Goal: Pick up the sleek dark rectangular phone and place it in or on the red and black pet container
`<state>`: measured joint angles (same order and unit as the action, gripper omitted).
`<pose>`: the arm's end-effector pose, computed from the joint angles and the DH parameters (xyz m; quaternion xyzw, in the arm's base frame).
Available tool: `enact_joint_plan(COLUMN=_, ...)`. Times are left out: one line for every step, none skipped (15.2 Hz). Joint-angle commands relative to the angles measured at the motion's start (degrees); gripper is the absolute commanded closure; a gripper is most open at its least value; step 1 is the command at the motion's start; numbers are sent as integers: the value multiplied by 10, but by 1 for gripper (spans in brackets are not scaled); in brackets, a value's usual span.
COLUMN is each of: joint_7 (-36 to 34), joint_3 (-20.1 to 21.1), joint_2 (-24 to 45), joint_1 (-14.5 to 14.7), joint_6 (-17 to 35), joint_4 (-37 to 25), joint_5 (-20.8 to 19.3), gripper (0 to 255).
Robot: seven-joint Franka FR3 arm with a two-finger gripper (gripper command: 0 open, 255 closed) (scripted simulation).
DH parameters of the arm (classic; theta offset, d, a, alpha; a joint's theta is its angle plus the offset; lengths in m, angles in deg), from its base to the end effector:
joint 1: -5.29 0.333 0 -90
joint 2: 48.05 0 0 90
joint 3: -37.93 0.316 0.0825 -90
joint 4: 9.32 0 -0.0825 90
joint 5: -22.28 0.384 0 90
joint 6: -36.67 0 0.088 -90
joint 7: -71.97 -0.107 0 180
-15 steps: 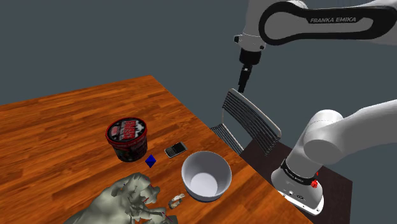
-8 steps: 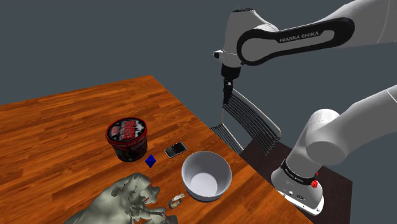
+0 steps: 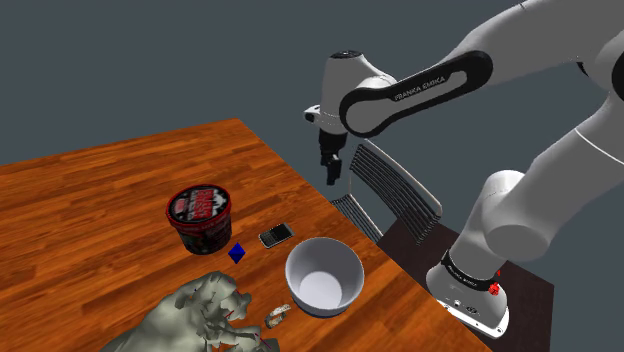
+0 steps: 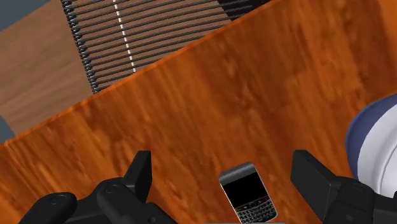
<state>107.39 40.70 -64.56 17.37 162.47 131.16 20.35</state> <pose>0.4307 0.1131 0.4090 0.9013 0.4325 0.0118 0.0232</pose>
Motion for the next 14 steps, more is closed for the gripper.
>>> enact_joint_plan(joint_7=29, joint_3=3, joint_2=42, joint_1=10, joint_6=34, joint_4=-12, joint_5=0, gripper=0)
enact_joint_plan(joint_7=42, joint_3=5, joint_2=60, joint_1=16, joint_6=49, joint_4=-16, joint_5=1, gripper=0)
enact_joint_plan(joint_7=55, joint_3=8, joint_2=78, joint_1=21, joint_6=64, joint_4=-20, joint_5=1, gripper=0)
enact_joint_plan(joint_7=68, joint_3=11, joint_2=96, joint_1=26, joint_6=78, joint_4=-25, joint_5=1, gripper=0)
enact_joint_plan(joint_7=80, joint_3=14, joint_2=114, joint_1=30, joint_6=92, joint_4=-29, joint_5=1, gripper=0)
enact_joint_plan(joint_7=93, joint_3=18, joint_2=132, joint_1=35, joint_6=106, joint_4=-35, joint_5=1, gripper=0)
enact_joint_plan(joint_7=105, joint_3=22, joint_2=150, joint_1=39, joint_6=119, joint_4=-40, joint_5=0, gripper=0)
enact_joint_plan(joint_7=117, joint_3=26, joint_2=167, joint_1=44, joint_6=132, joint_4=-46, joint_5=-1, gripper=0)
enact_joint_plan(joint_7=128, joint_3=30, joint_2=185, joint_1=48, joint_6=144, joint_4=-52, joint_5=-3, gripper=0)
enact_joint_plan(joint_7=139, joint_3=34, joint_2=202, joint_1=52, joint_6=156, joint_4=-58, joint_5=-5, gripper=0)
enact_joint_plan(joint_7=150, joint_3=39, joint_2=219, joint_1=56, joint_6=168, joint_4=-64, joint_5=-7, gripper=0)
enact_joint_plan(joint_7=160, joint_3=43, joint_2=237, joint_1=60, joint_6=179, joint_4=-71, joint_5=-10, gripper=0)
enact_joint_plan(joint_7=170, joint_3=48, joint_2=254, joint_1=63, joint_6=190, joint_4=-78, joint_5=-14, gripper=0)
enact_joint_plan(joint_7=180, joint_3=52, joint_2=271, joint_1=67, joint_6=201, joint_4=-85, joint_5=-18, gripper=0)
